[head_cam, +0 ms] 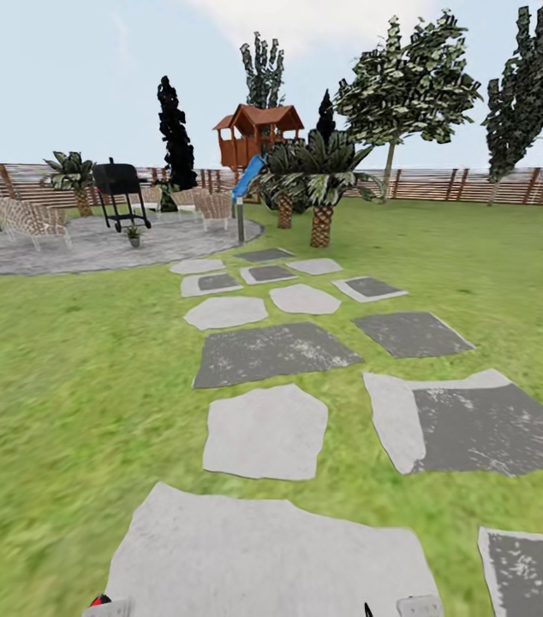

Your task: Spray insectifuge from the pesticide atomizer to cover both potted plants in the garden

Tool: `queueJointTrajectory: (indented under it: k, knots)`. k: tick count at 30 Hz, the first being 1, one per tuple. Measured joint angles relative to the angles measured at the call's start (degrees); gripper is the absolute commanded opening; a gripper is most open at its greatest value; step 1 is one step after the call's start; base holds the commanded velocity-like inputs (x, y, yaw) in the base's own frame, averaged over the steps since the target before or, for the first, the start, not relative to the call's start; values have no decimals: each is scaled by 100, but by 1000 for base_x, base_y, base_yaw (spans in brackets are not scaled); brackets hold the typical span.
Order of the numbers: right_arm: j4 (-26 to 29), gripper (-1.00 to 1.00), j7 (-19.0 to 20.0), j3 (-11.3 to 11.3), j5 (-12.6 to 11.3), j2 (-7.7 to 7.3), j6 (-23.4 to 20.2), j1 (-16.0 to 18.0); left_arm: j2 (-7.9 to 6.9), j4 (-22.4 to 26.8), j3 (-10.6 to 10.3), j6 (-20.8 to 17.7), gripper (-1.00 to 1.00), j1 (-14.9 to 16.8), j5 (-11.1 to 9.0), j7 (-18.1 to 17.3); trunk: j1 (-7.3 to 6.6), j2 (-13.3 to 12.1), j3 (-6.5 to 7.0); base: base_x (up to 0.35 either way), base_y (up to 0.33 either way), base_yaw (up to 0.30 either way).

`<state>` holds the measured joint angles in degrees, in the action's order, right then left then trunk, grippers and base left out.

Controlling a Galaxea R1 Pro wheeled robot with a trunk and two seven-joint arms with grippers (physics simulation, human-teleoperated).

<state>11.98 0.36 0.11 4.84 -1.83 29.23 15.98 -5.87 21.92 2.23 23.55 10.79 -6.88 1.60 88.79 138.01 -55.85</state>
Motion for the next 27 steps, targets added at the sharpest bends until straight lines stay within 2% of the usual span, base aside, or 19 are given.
queueJointTrajectory:
  k: [27]
  knots:
    - [-8,100,-6,0,9,-27,94,-1,-1,-1,1,0,-100,0,6,0,0,0,0,340,-86,8]
